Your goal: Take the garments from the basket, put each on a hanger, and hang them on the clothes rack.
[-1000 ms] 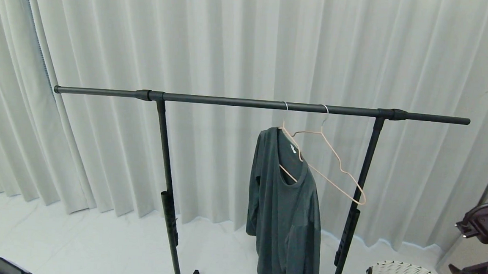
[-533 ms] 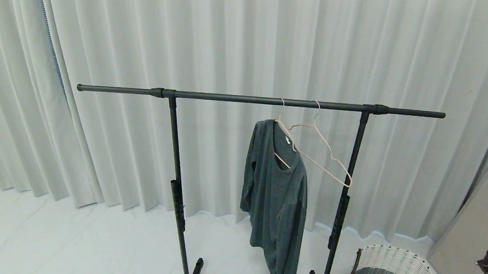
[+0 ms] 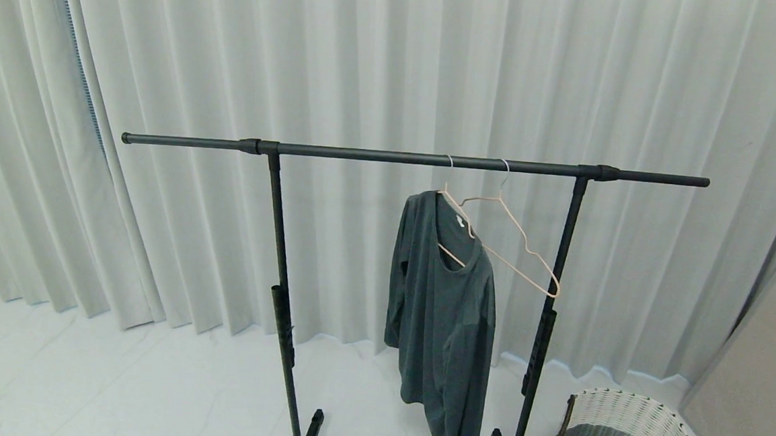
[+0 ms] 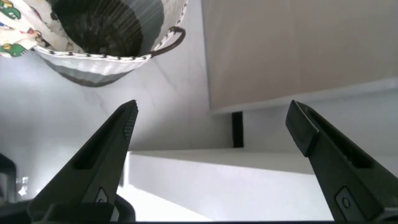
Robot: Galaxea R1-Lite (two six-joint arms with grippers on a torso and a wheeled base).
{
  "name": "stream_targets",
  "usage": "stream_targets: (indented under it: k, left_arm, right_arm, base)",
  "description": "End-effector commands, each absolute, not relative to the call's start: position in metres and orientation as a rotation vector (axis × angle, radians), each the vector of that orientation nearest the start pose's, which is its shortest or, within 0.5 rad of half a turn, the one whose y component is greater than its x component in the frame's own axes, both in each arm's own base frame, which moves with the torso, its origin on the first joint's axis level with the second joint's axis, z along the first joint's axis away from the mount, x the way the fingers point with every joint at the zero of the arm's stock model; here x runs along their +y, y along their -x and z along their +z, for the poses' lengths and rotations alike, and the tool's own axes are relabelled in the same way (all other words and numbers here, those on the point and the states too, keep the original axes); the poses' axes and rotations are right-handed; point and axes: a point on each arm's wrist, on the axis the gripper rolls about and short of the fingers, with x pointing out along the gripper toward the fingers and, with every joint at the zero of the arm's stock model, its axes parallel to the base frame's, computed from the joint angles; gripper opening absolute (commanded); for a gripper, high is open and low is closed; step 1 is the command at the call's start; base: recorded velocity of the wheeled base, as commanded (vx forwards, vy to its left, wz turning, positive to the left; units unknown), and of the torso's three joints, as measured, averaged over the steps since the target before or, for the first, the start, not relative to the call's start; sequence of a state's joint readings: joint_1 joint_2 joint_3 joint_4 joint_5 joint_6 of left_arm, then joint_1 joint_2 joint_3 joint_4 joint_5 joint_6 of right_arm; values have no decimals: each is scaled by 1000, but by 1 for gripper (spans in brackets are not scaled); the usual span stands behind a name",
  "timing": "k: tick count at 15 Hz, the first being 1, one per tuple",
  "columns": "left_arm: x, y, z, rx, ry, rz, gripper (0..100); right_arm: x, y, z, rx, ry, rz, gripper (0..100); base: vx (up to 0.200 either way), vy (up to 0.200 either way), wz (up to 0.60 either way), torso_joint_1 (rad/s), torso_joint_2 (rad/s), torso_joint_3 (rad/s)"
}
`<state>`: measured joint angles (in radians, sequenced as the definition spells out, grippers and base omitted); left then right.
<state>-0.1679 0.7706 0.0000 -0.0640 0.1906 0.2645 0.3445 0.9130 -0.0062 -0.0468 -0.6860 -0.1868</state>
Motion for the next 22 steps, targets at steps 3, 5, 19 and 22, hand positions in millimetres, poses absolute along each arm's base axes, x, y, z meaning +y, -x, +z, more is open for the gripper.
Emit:
stream_targets:
  k: [3, 5, 19, 22]
  left_arm:
    - [-3, -42, 74, 717, -367, -67, 100]
    - [-2, -40, 75, 692, -365, -44, 100]
    - [-2, -38, 76, 671, -318, -11, 100]
    - [-1, -37, 77, 655, -315, -9, 100]
  right_arm:
    - [2, -48, 72, 779, 597, -253, 100]
    - [3, -49, 71, 799, 608, -250, 100]
    - [4, -52, 69, 828, 628, -239, 100]
    - [4, -52, 69, 829, 634, -230, 100]
  base:
    - [0, 0, 0, 0, 0, 0]
    - [0, 0, 0, -23, 43, 25]
    - [0, 0, 0, -229, 477, 239]
    - [0, 0, 0, -224, 476, 243]
